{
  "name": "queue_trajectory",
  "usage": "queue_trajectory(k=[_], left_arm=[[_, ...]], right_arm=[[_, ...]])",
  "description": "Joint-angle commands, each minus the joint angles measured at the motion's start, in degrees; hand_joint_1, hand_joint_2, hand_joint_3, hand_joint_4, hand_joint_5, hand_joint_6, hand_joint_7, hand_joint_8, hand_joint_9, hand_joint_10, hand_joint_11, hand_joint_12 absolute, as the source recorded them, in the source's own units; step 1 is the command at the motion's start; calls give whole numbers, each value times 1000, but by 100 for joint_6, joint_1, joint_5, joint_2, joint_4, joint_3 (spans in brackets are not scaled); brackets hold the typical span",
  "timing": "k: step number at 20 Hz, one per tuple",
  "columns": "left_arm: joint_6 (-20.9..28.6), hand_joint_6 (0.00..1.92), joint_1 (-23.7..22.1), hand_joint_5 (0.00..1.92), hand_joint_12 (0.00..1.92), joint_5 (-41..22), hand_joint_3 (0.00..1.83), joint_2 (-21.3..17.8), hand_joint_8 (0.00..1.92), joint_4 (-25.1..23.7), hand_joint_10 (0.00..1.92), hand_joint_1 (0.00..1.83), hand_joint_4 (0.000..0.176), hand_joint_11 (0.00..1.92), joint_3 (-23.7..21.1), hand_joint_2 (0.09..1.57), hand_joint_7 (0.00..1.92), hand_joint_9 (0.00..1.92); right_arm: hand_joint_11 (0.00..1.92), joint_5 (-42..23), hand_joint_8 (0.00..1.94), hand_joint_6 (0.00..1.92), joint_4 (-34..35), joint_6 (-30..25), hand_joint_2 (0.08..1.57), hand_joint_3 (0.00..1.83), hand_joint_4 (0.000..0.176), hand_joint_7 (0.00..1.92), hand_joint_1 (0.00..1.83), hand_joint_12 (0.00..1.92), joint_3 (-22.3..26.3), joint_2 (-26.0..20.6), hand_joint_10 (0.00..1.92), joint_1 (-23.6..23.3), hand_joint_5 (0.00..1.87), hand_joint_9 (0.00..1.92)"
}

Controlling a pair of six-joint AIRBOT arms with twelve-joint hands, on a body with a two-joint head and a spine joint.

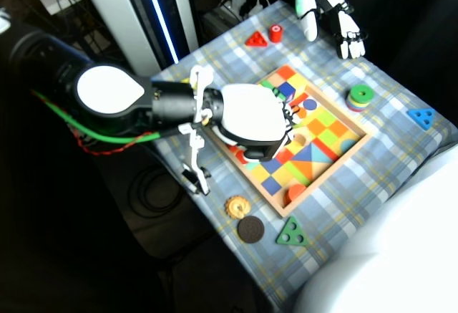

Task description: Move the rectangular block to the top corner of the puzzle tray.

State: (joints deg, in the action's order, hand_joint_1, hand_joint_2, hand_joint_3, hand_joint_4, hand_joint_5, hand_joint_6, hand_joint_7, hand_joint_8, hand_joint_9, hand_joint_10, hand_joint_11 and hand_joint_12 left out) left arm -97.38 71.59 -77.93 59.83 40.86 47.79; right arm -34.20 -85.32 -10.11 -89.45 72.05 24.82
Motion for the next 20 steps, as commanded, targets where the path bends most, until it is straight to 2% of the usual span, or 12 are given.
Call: queue_trajectory(k=[1,3,4,7,8,9,10,12,16,17,18,20], left_arm=[[52,0,-34,373,272,-638,0,-36,1,-244,4,460,47,0,12,1390,261,169],[53,3,-32,380,270,-641,0,-42,3,-244,7,486,37,0,7,1385,261,168],[53,1,-30,369,234,-641,0,-42,2,-244,5,475,51,0,6,1384,260,165],[53,2,-28,374,263,-648,0,-42,1,-242,5,452,51,0,6,1385,269,175],[53,0,-26,370,234,-651,1,-42,1,-242,1,438,63,0,5,1388,262,168],[53,1,-25,373,267,-646,0,-41,0,-242,3,446,54,0,5,1384,267,178],[53,1,-25,372,270,-646,0,-41,1,-242,2,441,59,0,5,1384,268,176],[53,1,-25,371,266,-648,3,-41,1,-242,0,441,44,0,5,1392,259,165],[53,1,-24,372,158,-644,1,-42,1,-241,4,449,51,0,1,1399,247,151],[53,1,-21,377,198,-641,0,-42,1,-241,6,466,42,0,-1,1393,256,164],[53,1,-20,370,148,-633,0,-42,1,-241,2,446,51,0,-1,1394,249,154],[53,0,-9,364,151,-625,1,-43,1,-239,2,414,56,0,-5,1396,244,155]], right_arm=[[1432,-61,1941,2,233,19,1200,13,0,1213,1575,1921,-28,11,1921,-80,391,1384],[1446,-4,1941,8,223,19,1199,11,0,1244,1574,1921,-72,11,1921,-80,380,1409],[1461,11,1941,12,223,19,1192,7,0,1255,1585,1921,-95,11,1921,-80,395,1420],[1460,23,1941,2,223,-9,1204,11,0,1251,1589,1921,-114,10,1921,-80,376,1423],[1452,23,1941,2,224,-14,1206,11,0,1246,1592,1921,-113,10,1921,-80,377,1414],[1474,23,1941,4,219,-14,1199,6,0,1259,1612,1921,-119,10,1921,-80,394,1434],[1489,23,1941,4,215,-14,1196,4,0,1271,1621,1921,-120,10,1921,-80,398,1445],[1468,49,1941,1,156,-14,1208,9,0,1273,1588,1921,-122,10,1921,-80,380,1439],[1502,81,1941,3,-36,-206,1199,3,0,1285,1620,1921,-121,10,1921,-80,382,1458],[1476,87,1941,4,-71,-274,1217,10,0,1253,1556,1921,-120,10,1921,-80,351,1434],[1479,103,1941,11,-103,-321,1203,4,0,1252,1559,1921,-120,10,1921,-80,370,1431],[1499,143,1941,5,-144,-373,1185,0,0,1268,1623,1921,-119,3,1921,-79,365,1447]])
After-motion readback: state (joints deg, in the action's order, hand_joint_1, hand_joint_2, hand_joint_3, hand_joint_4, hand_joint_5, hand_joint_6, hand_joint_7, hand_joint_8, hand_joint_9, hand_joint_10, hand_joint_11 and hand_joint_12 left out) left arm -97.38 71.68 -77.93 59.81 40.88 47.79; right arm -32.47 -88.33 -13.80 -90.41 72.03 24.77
